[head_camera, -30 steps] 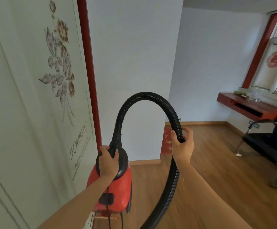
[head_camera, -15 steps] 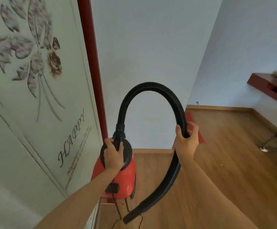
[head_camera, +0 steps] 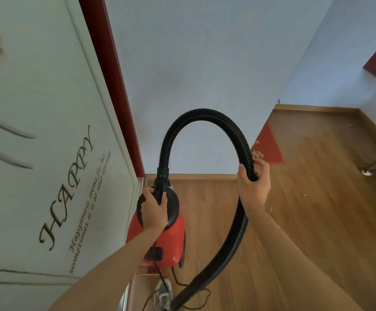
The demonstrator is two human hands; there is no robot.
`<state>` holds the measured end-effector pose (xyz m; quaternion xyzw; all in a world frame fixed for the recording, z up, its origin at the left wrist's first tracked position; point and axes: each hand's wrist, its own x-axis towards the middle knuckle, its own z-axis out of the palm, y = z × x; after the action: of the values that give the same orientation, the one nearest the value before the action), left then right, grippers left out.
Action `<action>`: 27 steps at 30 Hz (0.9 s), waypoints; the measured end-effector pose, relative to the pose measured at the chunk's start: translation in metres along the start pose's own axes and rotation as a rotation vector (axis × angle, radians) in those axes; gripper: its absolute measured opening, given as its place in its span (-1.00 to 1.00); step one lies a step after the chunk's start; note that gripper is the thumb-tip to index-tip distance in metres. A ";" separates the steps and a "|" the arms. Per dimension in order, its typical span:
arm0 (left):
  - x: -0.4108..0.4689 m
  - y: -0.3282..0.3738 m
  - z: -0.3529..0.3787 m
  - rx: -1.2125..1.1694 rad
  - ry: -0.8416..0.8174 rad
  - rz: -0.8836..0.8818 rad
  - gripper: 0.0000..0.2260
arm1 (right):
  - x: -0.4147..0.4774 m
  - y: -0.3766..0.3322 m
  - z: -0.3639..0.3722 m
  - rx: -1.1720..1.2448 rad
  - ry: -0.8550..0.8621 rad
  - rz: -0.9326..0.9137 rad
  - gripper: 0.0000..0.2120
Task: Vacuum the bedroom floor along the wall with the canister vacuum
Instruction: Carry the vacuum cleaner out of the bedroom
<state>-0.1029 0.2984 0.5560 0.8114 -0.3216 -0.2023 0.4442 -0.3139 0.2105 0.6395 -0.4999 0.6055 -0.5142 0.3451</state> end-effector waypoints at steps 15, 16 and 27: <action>0.127 -0.128 0.113 0.100 -0.157 -0.079 -0.74 | 0.080 0.134 0.123 -0.133 -0.001 0.179 -0.76; 0.133 -0.136 0.120 0.104 -0.159 -0.078 -0.74 | 0.084 0.146 0.130 -0.131 0.000 0.194 -0.76; 0.186 -0.248 0.248 0.161 -0.181 -0.117 -0.77 | 0.135 0.333 0.192 -0.106 -0.018 0.364 -0.75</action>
<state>-0.0378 0.1202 0.2075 0.8401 -0.3279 -0.2737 0.3342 -0.2533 0.0182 0.2858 -0.4041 0.7091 -0.4061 0.4110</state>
